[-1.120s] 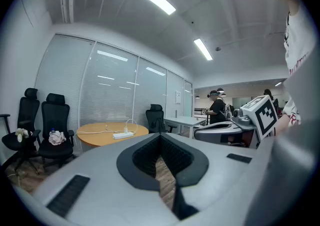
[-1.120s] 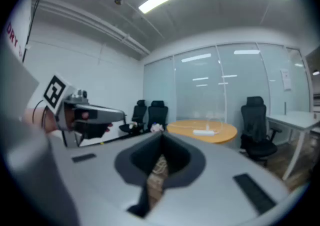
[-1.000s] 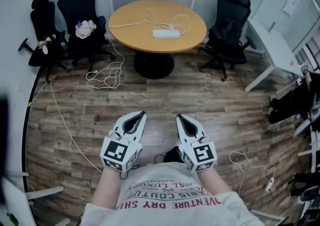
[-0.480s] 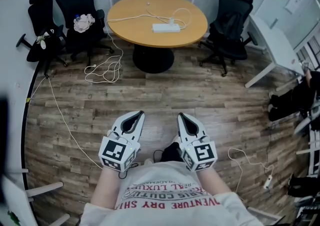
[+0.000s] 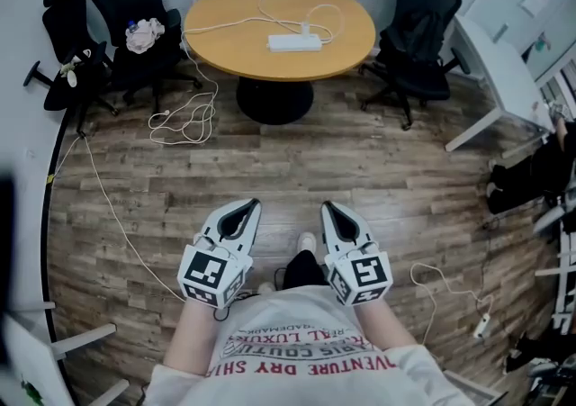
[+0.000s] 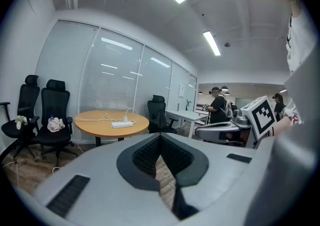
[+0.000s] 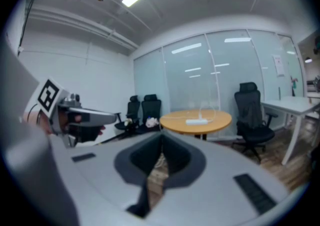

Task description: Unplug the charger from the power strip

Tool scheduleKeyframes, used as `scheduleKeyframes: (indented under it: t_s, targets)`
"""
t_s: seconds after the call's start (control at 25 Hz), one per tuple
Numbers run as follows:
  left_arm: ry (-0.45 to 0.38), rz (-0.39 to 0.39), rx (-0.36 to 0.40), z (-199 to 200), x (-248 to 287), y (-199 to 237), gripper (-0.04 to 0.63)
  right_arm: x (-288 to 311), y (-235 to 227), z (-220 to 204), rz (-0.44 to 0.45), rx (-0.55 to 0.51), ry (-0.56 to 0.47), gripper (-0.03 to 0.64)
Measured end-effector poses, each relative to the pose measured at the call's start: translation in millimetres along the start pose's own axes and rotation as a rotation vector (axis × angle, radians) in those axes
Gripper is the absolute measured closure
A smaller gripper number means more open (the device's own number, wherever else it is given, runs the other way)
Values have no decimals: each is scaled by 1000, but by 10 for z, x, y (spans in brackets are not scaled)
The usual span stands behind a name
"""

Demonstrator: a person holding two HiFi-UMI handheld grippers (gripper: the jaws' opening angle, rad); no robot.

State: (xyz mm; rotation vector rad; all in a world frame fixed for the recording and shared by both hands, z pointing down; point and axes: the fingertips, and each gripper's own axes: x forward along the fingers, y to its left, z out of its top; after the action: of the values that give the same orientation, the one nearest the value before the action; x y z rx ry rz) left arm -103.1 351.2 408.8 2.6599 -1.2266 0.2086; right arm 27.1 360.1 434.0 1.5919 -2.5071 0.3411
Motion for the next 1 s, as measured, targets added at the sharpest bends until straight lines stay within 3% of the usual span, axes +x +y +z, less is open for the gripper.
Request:
scheduleKeyframes:
  t_s: [0.68, 1.0]
  targets:
    - [-9, 125, 22, 525, 1566, 290, 563, 1052, -1478, 502, 116, -1, 3, 588]
    - [33, 155, 5, 474, 2066, 279, 563, 1349, -1897, 449, 171, 20, 41, 588]
